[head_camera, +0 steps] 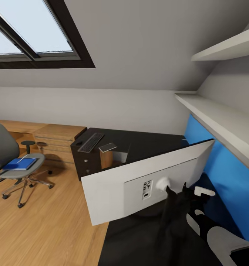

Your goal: In the bedroom, organize the workspace by keeping the computer under the desk, ensuring the monitor is on the desk, placing the keyboard on the desk next to the monitor, placing the mouse on the desk next to the keyboard, moving the folder from the swivel chair onto the desk next to the mouse, stacking the notebook on top of the folder with the pen on top of the notebook, and positioning the swivel chair next to the desk.

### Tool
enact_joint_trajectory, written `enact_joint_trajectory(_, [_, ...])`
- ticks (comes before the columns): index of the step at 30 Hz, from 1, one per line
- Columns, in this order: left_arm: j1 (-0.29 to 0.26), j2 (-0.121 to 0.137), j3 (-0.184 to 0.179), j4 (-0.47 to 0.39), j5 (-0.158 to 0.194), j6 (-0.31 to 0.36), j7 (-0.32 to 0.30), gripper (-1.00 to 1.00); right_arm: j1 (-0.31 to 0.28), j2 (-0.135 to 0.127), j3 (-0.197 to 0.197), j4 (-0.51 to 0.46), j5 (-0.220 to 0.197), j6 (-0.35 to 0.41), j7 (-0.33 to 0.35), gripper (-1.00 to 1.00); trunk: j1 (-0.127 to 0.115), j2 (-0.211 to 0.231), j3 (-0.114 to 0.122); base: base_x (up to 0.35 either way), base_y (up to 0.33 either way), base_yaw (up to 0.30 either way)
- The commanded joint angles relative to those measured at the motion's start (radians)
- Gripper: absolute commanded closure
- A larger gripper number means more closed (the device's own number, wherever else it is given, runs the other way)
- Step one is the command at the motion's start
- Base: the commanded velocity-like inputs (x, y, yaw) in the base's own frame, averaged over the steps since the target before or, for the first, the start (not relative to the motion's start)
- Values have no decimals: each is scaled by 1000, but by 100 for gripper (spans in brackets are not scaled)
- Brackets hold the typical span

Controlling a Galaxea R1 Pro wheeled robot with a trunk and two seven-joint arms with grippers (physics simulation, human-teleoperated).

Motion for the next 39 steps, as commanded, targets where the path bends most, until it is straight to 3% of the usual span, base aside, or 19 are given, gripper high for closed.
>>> enact_joint_trajectory(1, [0,0,-1,-1,8,-1,-3,-100,-1,0,10,0,-5,-1,-5,-100,1,-2,-2,252,0,0])
enact_joint_trajectory(39, [0,-1,-2,9,8,-1,-2,-100,-1,0,11,0,-5,0,-5,-100,1,-2,-2,45,0,0])
